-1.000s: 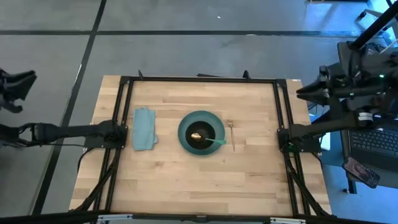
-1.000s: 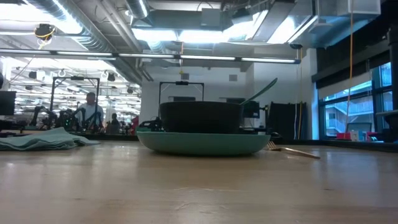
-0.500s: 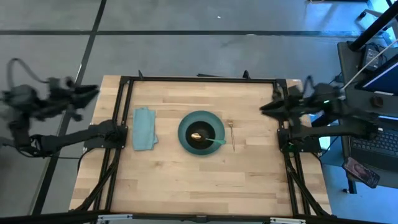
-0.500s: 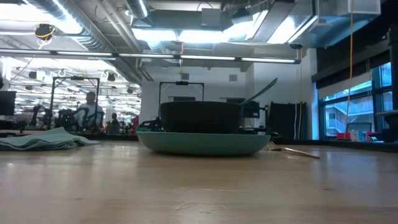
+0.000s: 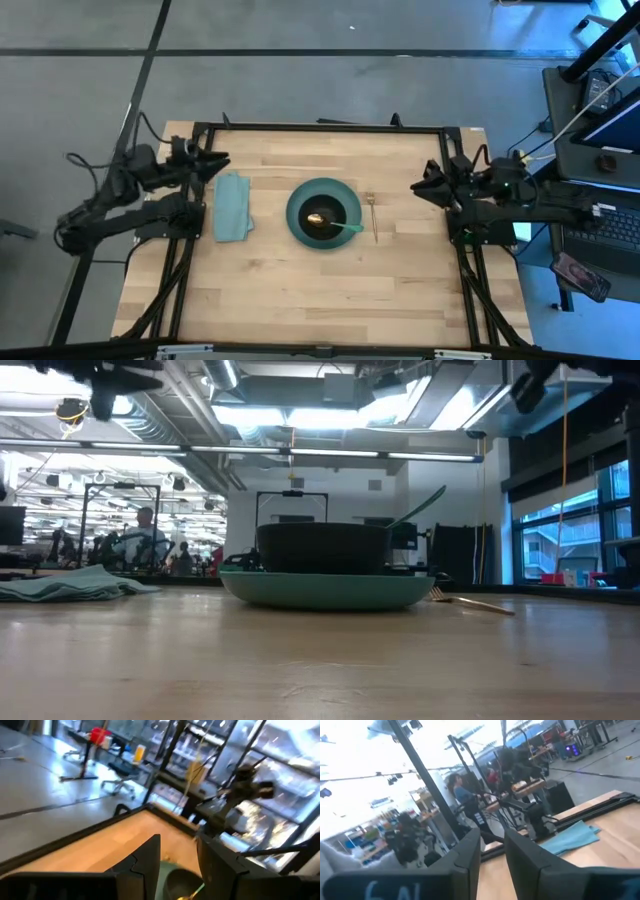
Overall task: Set table place
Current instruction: Return to Home Position
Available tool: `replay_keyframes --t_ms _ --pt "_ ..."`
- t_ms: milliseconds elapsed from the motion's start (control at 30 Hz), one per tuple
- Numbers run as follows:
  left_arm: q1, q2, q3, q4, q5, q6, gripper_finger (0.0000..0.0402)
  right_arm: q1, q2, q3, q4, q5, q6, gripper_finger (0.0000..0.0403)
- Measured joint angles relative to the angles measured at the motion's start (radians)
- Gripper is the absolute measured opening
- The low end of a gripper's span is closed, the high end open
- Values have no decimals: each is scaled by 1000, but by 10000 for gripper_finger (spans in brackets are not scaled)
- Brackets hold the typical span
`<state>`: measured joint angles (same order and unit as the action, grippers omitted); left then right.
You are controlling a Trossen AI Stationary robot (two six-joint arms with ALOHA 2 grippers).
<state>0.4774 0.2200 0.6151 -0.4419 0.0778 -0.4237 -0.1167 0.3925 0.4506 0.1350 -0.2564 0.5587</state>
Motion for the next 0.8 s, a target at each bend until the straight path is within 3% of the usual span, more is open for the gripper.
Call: replay_keyframes --t_ms 200,433,600,800 --pt "-20 -95 -235 299 64 -46 121 0 -112 -132 83 25 37 91" --pt "-68 -111 -429 458 -71 -99 121 0 -197 -229 79 54 -14 91" --pt "-91 -111 -519 573 -112 -117 121 -1 -243 -299 86 57 -6 91" --pt "-95 -111 -597 602 -121 -125 121 -1 -288 -372 118 72 9 91"
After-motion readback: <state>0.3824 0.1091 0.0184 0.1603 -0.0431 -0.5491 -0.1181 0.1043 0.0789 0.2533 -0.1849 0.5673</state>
